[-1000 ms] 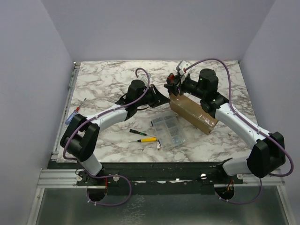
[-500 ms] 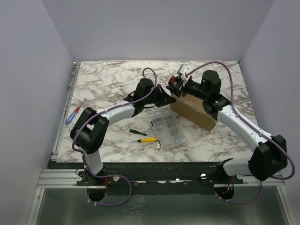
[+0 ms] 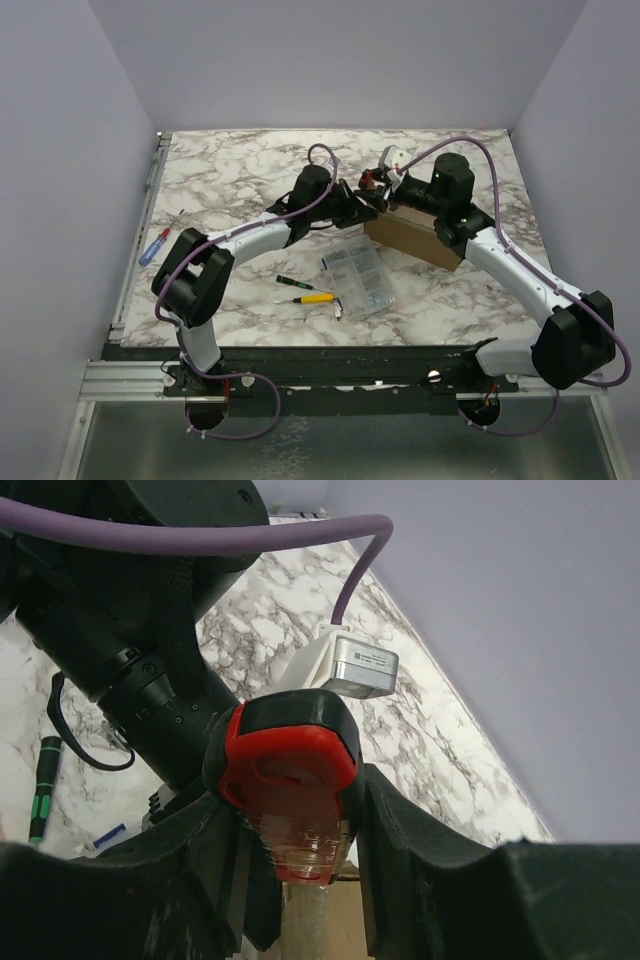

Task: Unpack the express box

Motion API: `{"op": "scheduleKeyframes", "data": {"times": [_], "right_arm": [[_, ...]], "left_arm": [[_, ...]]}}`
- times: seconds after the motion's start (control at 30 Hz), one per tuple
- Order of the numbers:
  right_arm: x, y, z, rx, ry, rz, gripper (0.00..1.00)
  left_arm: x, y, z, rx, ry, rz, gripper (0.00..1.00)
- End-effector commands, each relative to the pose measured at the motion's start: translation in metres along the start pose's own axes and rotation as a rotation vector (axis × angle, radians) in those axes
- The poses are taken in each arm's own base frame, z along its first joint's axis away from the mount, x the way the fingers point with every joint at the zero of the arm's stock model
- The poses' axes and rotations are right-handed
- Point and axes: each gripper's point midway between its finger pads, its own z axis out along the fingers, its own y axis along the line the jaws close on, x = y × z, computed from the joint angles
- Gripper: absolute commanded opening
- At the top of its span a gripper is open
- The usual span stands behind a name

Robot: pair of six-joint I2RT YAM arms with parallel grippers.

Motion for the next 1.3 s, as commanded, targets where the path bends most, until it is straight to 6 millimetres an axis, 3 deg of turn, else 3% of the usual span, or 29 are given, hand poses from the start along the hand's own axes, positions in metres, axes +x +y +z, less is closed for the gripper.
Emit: {"op": "scheduleKeyframes", "data": {"times": [0.0,0.17,0.23,0.33,0.43,0.53,0.7,1.0,1.1,1.17,1.27], "right_arm": [[0.005,0.059,-0.007,-0.231,-0.004,0.110,0.00],[0.008,0.057,-0.008,-0.211,-0.004,0.110,0.00],[0.003,0.036,-0.003,-0.105,0.009,0.145,0.00],[-0.012,-0.013,0.002,0.105,0.039,0.198,0.00],[-0.036,-0.048,0.005,0.219,0.035,0.193,0.00],[-0.048,-0.060,0.008,0.227,0.044,0.152,0.00],[-0.050,-0.068,0.012,0.230,0.078,0.137,0.00],[-0.021,-0.070,0.030,0.228,0.109,0.153,0.00],[-0.015,-0.073,0.036,0.230,0.116,0.174,0.00],[-0.015,-0.072,0.039,0.225,0.112,0.195,0.00],[-0.024,-0.072,0.040,0.224,0.072,0.208,0.00]], "left_arm": [[-0.053,-0.017,-0.002,0.024,-0.163,0.014,0.00],[-0.059,-0.022,-0.002,0.036,-0.167,0.014,0.00],[-0.055,-0.020,0.000,0.037,-0.147,0.016,0.00],[-0.044,-0.012,-0.001,0.027,-0.113,0.029,0.01],[-0.034,-0.001,-0.006,0.006,-0.089,0.046,0.08],[-0.026,0.001,-0.011,0.010,-0.063,0.068,0.17],[-0.021,-0.007,-0.019,0.031,-0.037,0.114,0.31],[-0.030,-0.049,-0.057,0.131,-0.096,0.217,0.51],[-0.038,-0.066,-0.068,0.172,-0.143,0.229,0.45],[-0.044,-0.073,-0.067,0.187,-0.162,0.213,0.34],[-0.047,-0.074,-0.053,0.221,-0.147,0.135,0.09]]}}
